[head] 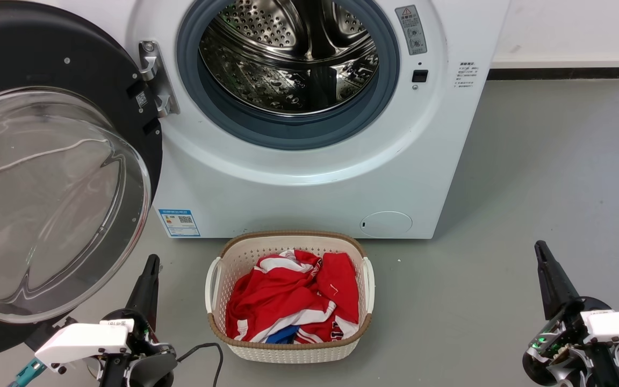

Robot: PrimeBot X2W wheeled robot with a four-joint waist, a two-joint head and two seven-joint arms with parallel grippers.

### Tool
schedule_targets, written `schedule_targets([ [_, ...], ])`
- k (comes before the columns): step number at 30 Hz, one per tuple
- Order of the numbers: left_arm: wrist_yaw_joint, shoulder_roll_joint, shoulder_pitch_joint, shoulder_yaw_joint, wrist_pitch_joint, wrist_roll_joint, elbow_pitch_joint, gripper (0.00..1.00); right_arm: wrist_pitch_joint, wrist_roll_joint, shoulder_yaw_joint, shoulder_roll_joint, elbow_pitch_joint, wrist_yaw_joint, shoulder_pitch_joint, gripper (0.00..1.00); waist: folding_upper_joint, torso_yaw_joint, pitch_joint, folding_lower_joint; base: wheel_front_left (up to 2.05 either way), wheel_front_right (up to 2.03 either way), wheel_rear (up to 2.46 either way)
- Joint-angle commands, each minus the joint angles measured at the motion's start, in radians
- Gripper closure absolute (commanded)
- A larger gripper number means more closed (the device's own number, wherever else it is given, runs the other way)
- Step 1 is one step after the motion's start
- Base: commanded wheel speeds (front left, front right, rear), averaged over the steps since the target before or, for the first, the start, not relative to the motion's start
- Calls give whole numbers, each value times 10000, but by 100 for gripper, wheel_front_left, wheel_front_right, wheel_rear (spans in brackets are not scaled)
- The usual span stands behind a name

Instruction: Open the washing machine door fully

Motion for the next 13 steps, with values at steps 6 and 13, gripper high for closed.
schedule_targets([
  [6,-43,-13,-83,33,25,-11,-1,100,60,-51,-32,37,21,0,-138,100,0,0,-1,0,0,0,0],
  [13,-43,-13,-82,32,25,-12,-1,100,76,-72,-56,51,21,0,-136,100,0,0,-1,0,0,0,0],
])
